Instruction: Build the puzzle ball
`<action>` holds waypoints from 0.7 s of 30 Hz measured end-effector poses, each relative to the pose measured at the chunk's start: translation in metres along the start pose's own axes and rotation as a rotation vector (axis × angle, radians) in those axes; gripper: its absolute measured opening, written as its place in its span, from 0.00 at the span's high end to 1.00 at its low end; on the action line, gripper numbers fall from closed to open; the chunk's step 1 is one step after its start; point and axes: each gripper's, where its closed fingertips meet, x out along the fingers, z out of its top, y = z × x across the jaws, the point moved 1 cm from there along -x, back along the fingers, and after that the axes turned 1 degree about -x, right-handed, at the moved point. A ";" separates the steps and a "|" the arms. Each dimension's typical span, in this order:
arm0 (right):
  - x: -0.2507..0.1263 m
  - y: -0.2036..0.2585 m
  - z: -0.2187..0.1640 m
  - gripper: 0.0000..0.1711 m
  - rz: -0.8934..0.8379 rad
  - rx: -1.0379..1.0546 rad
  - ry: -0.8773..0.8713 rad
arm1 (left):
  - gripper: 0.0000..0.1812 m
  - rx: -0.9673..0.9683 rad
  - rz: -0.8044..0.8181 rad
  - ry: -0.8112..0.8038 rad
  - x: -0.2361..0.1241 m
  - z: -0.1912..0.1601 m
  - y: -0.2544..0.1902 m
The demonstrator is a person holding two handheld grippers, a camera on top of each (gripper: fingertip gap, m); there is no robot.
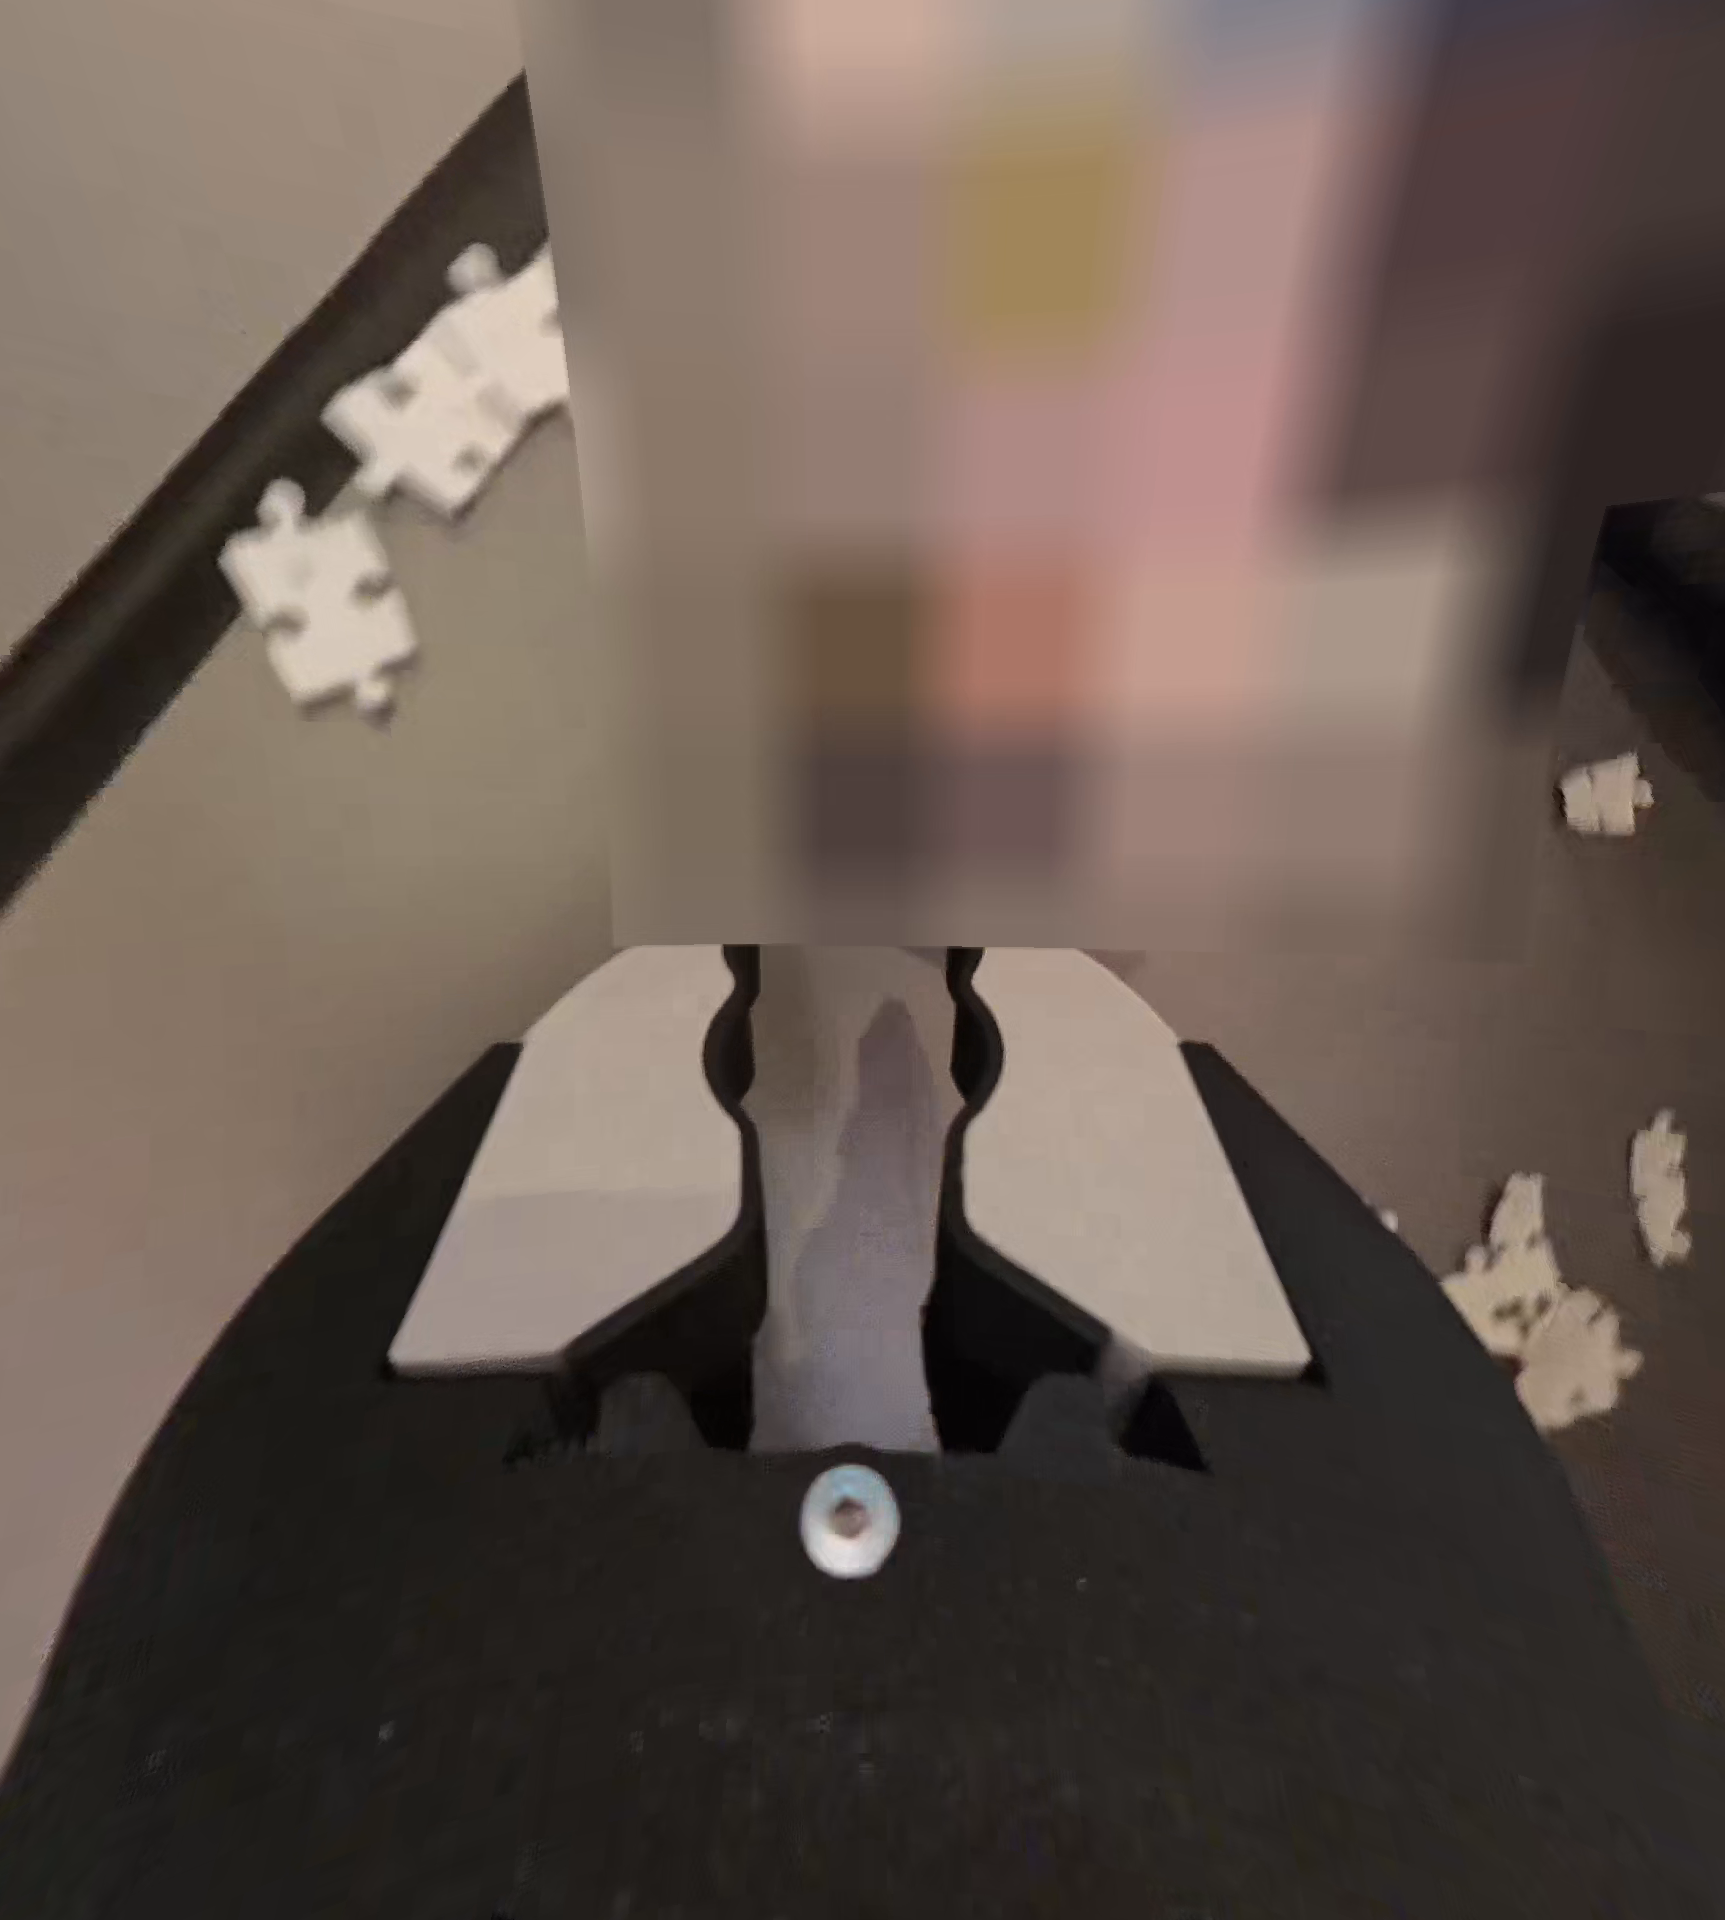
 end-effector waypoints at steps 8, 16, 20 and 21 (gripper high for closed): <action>0.001 0.004 0.003 0.17 0.013 -0.003 0.004 | 0.81 0.457 0.079 0.146 0.005 0.001 0.001; 0.003 0.005 0.005 0.16 0.006 -0.010 -0.008 | 0.80 0.558 0.115 0.262 0.031 0.001 0.008; 0.003 0.010 0.007 0.16 0.006 -0.029 -0.012 | 0.80 0.567 0.130 0.266 0.033 0.006 0.012; 0.002 0.012 0.008 0.16 0.008 -0.035 -0.016 | 0.80 0.568 0.137 0.268 0.033 0.007 0.014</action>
